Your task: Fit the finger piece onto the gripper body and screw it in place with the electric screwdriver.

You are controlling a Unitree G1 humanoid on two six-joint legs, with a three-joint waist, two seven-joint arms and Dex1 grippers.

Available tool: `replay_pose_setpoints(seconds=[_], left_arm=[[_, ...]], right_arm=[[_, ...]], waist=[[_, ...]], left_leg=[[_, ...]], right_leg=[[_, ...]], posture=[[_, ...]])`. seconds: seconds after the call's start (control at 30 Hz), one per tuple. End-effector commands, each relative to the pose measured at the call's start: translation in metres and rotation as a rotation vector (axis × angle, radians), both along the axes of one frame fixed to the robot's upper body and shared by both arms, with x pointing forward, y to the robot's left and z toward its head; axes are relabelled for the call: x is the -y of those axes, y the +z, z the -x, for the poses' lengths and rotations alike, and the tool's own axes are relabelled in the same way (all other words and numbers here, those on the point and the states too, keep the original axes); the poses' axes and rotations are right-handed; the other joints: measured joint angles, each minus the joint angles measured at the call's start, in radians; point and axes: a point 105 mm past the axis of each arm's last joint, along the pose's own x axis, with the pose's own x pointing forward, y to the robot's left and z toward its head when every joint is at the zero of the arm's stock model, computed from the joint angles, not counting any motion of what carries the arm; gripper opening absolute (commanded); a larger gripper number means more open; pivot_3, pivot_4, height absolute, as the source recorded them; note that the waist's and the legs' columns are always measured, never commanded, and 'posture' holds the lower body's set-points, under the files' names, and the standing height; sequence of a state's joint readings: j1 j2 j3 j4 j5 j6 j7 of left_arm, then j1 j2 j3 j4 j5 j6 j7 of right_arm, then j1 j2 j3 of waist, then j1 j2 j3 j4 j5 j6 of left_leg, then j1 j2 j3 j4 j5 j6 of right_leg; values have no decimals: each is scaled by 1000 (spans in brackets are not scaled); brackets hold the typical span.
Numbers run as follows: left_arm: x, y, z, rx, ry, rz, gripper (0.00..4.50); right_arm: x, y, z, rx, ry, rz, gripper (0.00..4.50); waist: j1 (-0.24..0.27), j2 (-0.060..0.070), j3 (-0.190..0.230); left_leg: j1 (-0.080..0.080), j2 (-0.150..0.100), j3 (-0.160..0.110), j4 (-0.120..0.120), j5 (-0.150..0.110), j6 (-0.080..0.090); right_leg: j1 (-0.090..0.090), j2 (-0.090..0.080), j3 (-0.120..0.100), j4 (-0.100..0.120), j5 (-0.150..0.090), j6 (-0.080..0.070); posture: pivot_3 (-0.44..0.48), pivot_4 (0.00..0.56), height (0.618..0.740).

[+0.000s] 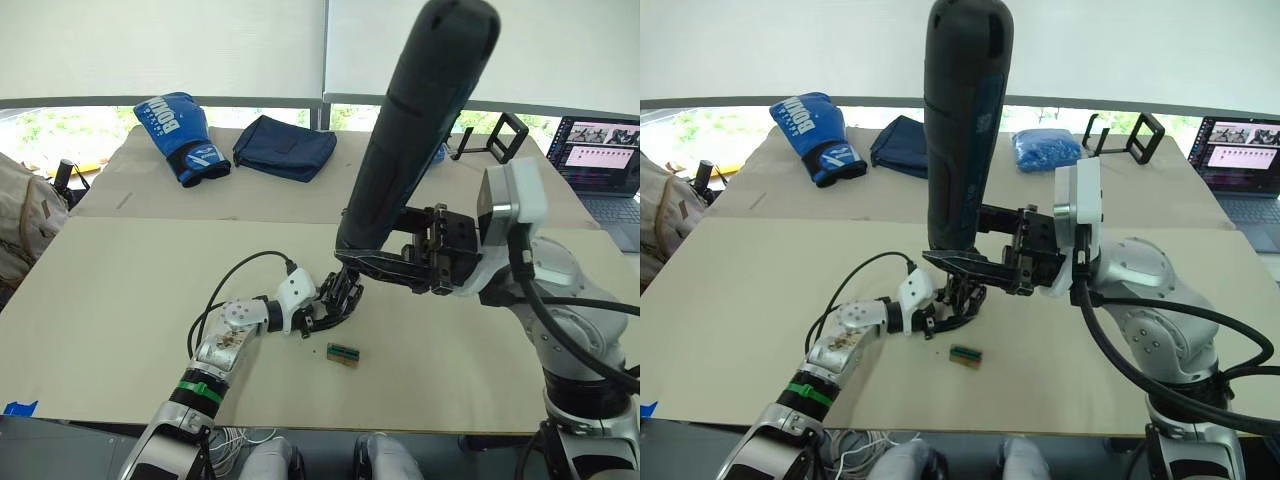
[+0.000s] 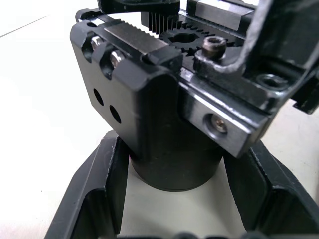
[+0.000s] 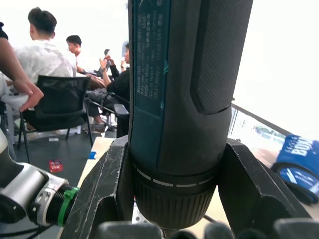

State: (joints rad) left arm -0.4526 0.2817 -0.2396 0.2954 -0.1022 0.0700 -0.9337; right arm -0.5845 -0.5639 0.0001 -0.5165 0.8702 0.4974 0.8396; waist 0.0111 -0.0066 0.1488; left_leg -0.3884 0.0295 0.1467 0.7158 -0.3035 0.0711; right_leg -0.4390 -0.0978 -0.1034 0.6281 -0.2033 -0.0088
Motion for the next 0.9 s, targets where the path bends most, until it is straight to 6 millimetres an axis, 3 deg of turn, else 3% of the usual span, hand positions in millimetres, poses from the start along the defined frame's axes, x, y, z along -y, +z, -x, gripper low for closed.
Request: replay_pose_setpoints(seconds=[0.03,0.37,0.9], left_arm=[[1,-7,3,-26,-9,-18,2278],[-1,-10,6,-46,-4,-23,2278],[0,-11,10,-62,-7,-23,2278]], right_arm=[[-5,14,-1,57,-4,-34,1965],[-15,-7,-16,93,-29,5,1965],[-15,-24,-24,90,-54,49,1965]], waist=[[0,0,0],[-1,0,0],[-4,0,0]], left_leg=[[0,0,0,0,0,0],[0,0,1,0,0,0],[0,0,1,0,1,-1]], right_leg=[[0,0,0,0,0,0],[0,1,0,0,0,0],[0,1,0,0,0,0]], posture=[[0,150,740],[0,150,740],[0,150,740]])
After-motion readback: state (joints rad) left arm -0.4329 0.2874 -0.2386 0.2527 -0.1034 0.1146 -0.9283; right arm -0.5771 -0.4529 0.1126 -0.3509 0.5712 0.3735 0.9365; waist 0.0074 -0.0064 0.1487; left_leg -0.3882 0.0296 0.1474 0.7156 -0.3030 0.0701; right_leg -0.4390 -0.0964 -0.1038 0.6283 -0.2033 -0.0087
